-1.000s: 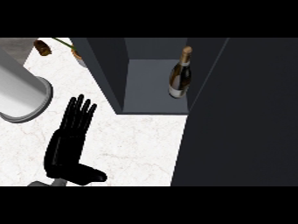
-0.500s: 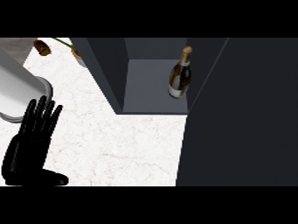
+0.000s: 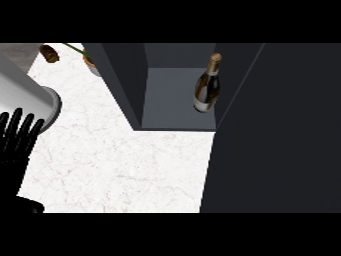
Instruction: Pick up the wine, place it into the cabinet and close the cabinet
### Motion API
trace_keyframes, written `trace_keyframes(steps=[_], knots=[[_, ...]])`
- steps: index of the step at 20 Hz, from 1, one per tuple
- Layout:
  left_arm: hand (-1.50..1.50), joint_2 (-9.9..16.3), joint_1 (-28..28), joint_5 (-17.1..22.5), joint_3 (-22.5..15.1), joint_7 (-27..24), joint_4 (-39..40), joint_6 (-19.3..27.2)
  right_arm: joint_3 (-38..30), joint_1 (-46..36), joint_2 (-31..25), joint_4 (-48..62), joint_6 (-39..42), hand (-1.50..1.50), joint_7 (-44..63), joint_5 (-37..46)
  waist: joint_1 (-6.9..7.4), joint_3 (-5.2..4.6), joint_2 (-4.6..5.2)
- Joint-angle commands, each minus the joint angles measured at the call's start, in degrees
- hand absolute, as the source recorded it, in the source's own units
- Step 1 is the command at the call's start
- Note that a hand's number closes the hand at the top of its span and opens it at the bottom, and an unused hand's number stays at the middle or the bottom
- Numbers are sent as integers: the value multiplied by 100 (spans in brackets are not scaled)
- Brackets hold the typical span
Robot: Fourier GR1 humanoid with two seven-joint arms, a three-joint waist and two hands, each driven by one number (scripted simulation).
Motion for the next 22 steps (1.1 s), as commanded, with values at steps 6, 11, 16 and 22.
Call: trace_keyframes(steps=[6,11,16,22], knots=[[-150,185,0,206,110,169,-48,-394,548,-770,1170,-546,-20,150,760,-403,184,-8,64],[-150,357,-29,288,357,150,164,-546,347,-1194,1430,-410,118,150,1010,-557,310,-25,94],[-150,409,-310,420,435,310,212,-553,170,-1908,2009,194,171,150,1352,-673,386,-21,113],[-150,557,-321,593,573,465,287,-711,-109,-3530,3179,1304,-102,150,2364,-587,397,-21,63]])
